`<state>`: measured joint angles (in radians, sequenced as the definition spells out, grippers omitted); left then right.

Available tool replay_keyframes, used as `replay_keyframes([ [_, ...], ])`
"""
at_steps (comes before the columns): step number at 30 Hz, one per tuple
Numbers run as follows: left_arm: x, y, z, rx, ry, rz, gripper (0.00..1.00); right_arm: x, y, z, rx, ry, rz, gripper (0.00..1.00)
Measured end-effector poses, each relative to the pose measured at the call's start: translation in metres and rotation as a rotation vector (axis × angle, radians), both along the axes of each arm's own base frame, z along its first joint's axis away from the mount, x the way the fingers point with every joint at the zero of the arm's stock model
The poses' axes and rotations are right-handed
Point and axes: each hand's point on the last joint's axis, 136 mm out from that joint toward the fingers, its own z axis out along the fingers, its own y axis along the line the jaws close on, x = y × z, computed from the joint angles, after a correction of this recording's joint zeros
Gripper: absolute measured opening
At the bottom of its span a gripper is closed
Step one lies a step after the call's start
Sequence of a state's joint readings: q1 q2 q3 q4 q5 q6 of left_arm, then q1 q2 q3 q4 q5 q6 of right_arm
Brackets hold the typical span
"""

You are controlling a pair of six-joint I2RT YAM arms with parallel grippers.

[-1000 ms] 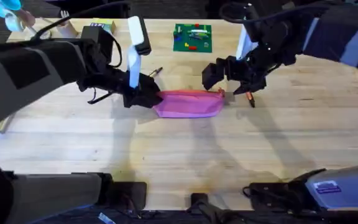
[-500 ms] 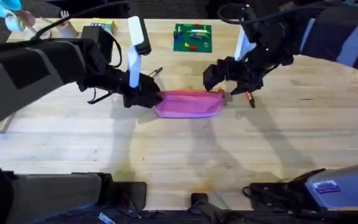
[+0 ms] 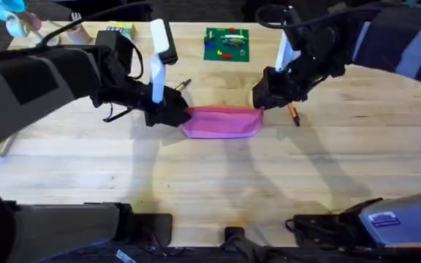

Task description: Unzip the bag, pick up the pens from the table one at a time and place them inside, then zip the bag closed.

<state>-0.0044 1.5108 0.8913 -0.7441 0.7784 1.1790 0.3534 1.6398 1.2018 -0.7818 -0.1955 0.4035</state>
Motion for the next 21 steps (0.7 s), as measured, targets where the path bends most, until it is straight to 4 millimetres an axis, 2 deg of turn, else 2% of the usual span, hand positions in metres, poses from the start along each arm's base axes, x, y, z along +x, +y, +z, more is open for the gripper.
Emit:
replay_keyframes([
  [10,0.000,0.000,0.000,0.000,0.000,0.000,0.042,0.002,0.001,0.001,-0.007,-0.026,0.056,0.031],
  [21,0.000,0.000,0.000,0.002,0.000,0.001,0.042,0.005,0.000,0.015,-0.011,-0.080,0.104,0.031],
])
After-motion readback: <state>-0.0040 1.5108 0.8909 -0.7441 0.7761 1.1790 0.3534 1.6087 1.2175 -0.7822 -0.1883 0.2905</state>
